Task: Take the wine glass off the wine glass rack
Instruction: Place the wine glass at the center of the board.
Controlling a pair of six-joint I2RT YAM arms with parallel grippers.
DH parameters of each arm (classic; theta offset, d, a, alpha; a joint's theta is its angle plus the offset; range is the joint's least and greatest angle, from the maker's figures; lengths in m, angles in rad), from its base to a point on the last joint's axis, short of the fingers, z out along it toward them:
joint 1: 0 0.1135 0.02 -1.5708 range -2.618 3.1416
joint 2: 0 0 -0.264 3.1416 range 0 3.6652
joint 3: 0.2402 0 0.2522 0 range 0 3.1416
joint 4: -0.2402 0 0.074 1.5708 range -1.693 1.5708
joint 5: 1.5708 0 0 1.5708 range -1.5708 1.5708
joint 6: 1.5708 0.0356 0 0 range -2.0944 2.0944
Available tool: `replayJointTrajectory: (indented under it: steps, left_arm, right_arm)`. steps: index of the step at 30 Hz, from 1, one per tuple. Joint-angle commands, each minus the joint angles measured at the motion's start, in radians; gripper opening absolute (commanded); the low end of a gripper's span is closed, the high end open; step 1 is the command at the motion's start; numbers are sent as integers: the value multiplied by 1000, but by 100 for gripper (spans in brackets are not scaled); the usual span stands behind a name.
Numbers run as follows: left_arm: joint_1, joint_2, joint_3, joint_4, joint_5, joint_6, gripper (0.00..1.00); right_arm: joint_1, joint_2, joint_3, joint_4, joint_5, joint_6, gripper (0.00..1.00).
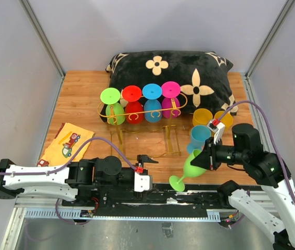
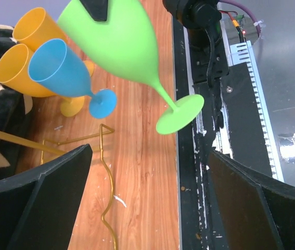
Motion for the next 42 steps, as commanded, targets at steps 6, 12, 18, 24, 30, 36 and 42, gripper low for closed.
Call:
replayJointTrajectory:
  steps: [6,12,18,24,30,36,42]
  left_arm:
    - [3,-21,-8,74,-83,-26,100]
    - [3,-21,-1,53,-102,-26,100]
    - [4,-28,3,48,-123,-46,100]
    - [3,-25,13,49,-137,-57,100]
    - [4,-21,30,22,-140,-80,100]
    - [3,-23,31,8,-146,-99,100]
    - [3,-29,34,13,-148,-95,100]
  right_arm:
    - [13,-89,8,-173,422,-33,1]
    - [13,-117,-19,-206,735,8,1]
    - [13,-116,-68,-129,975,60,1]
    - [13,-158,-211,92,1061,71,1]
    - [12,-153,-325,239,1082,8,1]
    - [11,-130,-363,313,1072,5,1]
    - [11,-87,-344,299,1132,-26,6]
